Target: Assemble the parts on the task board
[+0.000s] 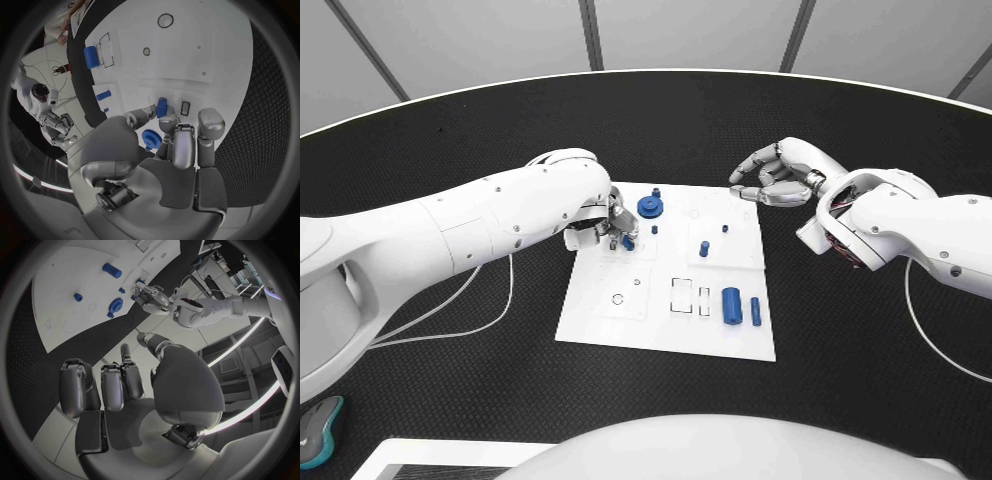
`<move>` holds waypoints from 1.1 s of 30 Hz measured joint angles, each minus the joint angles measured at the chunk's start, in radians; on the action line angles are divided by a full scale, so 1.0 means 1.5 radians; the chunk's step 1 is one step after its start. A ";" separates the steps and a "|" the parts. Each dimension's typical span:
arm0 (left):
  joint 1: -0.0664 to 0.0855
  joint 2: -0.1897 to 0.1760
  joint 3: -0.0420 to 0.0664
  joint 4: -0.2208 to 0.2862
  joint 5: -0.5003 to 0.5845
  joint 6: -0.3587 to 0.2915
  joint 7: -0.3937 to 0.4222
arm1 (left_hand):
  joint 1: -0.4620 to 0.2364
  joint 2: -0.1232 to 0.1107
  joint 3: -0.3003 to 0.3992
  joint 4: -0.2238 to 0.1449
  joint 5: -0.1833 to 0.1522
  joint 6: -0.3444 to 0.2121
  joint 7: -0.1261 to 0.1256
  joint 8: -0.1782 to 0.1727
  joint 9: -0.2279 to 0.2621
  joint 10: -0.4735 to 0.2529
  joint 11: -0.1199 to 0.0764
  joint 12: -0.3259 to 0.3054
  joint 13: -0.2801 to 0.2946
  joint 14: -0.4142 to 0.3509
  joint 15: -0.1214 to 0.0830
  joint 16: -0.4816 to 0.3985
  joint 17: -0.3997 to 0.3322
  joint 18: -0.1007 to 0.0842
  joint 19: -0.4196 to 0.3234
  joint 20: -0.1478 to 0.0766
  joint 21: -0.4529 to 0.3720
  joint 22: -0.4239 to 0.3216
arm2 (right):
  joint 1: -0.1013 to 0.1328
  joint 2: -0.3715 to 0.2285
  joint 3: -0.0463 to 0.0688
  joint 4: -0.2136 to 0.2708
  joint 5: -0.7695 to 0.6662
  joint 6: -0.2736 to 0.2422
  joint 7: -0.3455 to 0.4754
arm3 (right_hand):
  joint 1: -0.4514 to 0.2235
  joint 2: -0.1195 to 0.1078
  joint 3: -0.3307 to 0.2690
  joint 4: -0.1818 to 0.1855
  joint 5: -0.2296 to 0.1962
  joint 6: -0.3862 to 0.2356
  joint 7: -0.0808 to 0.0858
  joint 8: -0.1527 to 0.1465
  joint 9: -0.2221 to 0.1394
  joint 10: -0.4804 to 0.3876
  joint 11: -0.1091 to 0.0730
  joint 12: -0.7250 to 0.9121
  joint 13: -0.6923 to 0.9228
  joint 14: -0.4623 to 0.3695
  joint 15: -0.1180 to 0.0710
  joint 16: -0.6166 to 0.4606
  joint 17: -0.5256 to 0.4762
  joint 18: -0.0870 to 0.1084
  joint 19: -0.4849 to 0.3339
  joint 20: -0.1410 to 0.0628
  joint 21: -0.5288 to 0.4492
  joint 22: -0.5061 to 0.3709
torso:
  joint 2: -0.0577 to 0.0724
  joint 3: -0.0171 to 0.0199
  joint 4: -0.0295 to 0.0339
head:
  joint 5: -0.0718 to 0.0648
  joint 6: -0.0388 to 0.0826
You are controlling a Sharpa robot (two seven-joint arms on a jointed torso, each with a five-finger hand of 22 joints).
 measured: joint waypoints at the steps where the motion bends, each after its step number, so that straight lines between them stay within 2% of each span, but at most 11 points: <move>1: 0.000 0.000 0.000 0.000 0.000 -0.001 0.000 | 0.000 -0.002 -0.001 0.001 0.000 0.001 -0.001 0.000 -0.001 0.000 0.000 0.000 0.000 0.000 0.000 0.000 0.000 0.000 0.000 0.000 0.000 0.000 | 0.000 0.000 0.000 0.000 0.000 0.000 0.000 | 0.000 0.000 0.000 0.000 0.000 0.000 0.000 0.000 0.000 0.000 0.000 0.000 0.000 0.000 0.000 0.000 0.000 0.000 0.000 0.000 0.000 0.000 | 0.000 0.0000 0.0000 | 0.000 0.000; 16: 0.000 -0.001 0.000 0.002 0.000 -0.003 0.000 | -0.003 -0.006 -0.023 0.010 0.003 0.005 -0.001 -0.002 -0.009 -0.002 -0.003 0.003 -0.001 0.000 0.000 0.000 0.000 0.000 0.000 0.000 0.000 0.002 | 0.000 0.000 0.000 0.000 0.000 -0.001 0.000 | 0.000 0.000 0.000 0.000 0.000 0.000 0.000 0.000 0.000 0.000 0.000 0.000 0.000 0.000 0.000 0.000 0.000 0.000 0.000 0.000 0.000 0.000 | 0.000 -0.0001 0.0001 | 0.000 0.000; 26: 0.000 -0.003 0.000 0.003 0.000 -0.001 -0.002 | -0.001 -0.019 -0.034 0.008 0.003 0.008 -0.003 -0.005 -0.013 -0.002 -0.003 0.003 -0.001 0.000 0.000 0.000 0.000 0.000 0.002 -0.002 0.000 0.002 | 0.000 0.000 0.000 0.000 0.000 -0.001 0.000 | 0.000 0.000 0.000 0.000 0.000 0.000 0.000 0.000 0.000 0.000 0.000 0.000 0.000 0.000 0.000 0.000 0.000 0.000 0.000 0.000 0.000 0.000 | 0.000 -0.0002 0.0001 | 0.001 -0.001; 33: 0.000 -0.004 0.000 0.003 0.000 -0.002 -0.003 | -0.009 -0.032 -0.050 0.017 0.003 0.016 -0.002 -0.008 -0.019 -0.002 -0.003 0.003 -0.002 0.000 0.000 0.000 0.000 0.000 0.002 -0.002 0.000 0.002 | 0.000 0.000 0.000 -0.001 0.000 -0.002 0.000 | 0.000 0.000 0.000 0.000 0.000 0.000 0.000 0.000 0.000 0.000 0.000 0.000 0.000 0.000 0.000 0.000 0.000 0.000 0.000 0.000 0.000 0.000 | 0.000 -0.0001 0.0001 | 0.001 -0.001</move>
